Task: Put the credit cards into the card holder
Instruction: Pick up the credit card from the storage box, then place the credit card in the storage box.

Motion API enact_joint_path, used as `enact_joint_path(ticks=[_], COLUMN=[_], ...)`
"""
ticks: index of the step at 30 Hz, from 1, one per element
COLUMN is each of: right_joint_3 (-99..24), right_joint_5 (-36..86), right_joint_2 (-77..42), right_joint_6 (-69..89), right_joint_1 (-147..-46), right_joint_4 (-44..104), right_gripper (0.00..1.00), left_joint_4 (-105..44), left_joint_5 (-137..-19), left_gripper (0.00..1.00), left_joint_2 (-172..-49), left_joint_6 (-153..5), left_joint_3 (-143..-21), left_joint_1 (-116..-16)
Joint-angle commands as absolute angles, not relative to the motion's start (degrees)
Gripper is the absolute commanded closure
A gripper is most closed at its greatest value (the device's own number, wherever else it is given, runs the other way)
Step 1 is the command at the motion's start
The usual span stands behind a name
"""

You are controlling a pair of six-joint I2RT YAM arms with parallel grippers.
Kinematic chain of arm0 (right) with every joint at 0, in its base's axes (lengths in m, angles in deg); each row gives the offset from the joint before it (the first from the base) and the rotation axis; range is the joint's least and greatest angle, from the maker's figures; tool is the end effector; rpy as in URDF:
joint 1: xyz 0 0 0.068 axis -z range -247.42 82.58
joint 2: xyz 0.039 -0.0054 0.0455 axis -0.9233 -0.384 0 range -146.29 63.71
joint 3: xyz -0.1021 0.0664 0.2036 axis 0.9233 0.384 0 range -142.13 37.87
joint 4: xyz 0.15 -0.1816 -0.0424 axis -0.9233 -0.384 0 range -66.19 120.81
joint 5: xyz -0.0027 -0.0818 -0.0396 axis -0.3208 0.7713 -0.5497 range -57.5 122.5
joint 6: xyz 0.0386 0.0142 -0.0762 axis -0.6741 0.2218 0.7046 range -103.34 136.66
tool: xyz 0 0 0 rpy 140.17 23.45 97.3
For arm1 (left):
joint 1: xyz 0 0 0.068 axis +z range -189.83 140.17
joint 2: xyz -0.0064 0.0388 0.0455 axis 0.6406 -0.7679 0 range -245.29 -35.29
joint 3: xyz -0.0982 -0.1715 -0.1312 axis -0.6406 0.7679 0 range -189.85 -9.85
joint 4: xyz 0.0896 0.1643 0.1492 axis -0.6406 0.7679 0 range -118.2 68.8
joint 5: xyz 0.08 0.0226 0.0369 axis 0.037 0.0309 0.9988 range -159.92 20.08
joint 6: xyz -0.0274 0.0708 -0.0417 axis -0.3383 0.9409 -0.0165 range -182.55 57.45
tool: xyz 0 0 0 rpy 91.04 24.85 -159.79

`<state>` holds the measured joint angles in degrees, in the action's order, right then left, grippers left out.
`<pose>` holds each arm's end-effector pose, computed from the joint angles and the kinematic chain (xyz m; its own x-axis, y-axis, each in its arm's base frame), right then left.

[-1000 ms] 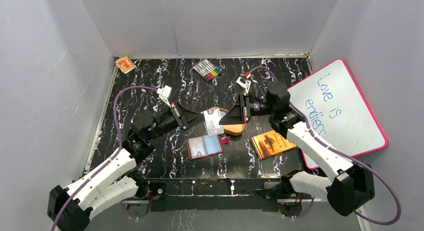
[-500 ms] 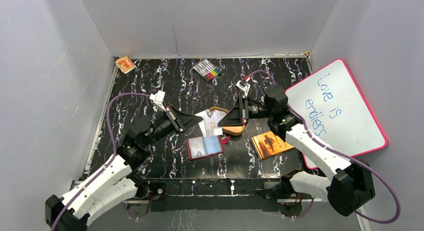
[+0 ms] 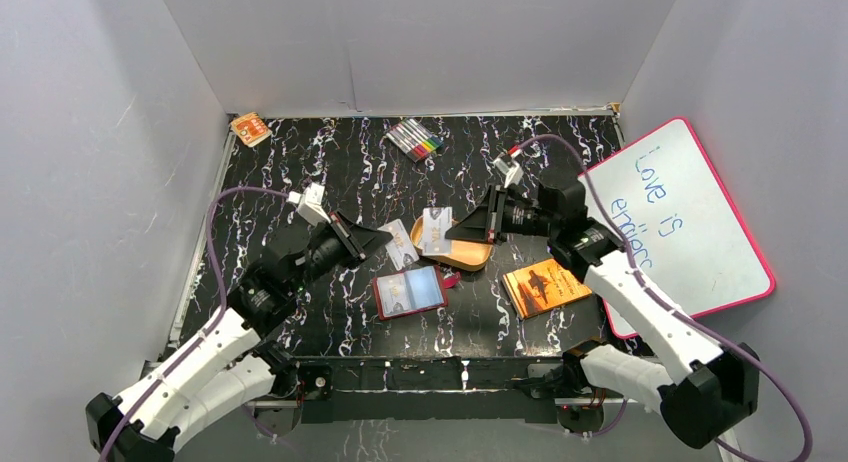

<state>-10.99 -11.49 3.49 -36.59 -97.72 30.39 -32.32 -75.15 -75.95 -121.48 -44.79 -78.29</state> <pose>0.1997 0.1783 0.2995 -0.8667 0.1612 -0.4721 -0.4272 0.2489 0.8692 0.1711 -0.1448 0.2948 -0.6028 -0.6105 -0.5137 0.3377 0.3881 -0.8575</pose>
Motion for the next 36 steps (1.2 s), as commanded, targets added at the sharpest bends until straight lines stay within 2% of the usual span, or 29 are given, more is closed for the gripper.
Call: enact_joint_path(ticks=[1,6,15,21,34,36], right_joint_3=[-18.9,-17.8,-13.4,-10.5,-10.5,-10.6], right_joint_5=[10.2,19.6,18.6,17.6,16.9,16.9], right_joint_2=[7.4,8.7,12.1,14.0,12.3,12.0], right_joint_6=[-24.2,-21.7,-20.1,-19.9,-18.7,-18.5], right_joint_1=[-97.2,-97.0,-97.0,-96.9,-96.9,-96.9], right_joint_4=[6.9,-1.5,-1.5,-1.2,-0.2,-0.1], right_gripper=[1.00,1.00,1.00,1.00,1.00,1.00], left_joint_4=[-20.9,-18.5,-18.6,-20.3,-19.3,-18.7], left_joint_5=[-67.0,-74.5,-90.2,-99.7,-103.6,-103.3], left_gripper=[1.00,1.00,1.00,1.00,1.00,0.92], left_joint_2=[-82.1,-101.3,-127.9,-136.4,-143.6,-143.8], left_joint_6=[-111.2,-103.6,-94.0,-94.0,-93.3,-92.9], left_joint_3=[-52.4,-63.1,-78.3,-83.0,-85.7,-86.0], left_joint_1=[-78.0,-77.6,-71.9,-69.2,-67.2,-67.2])
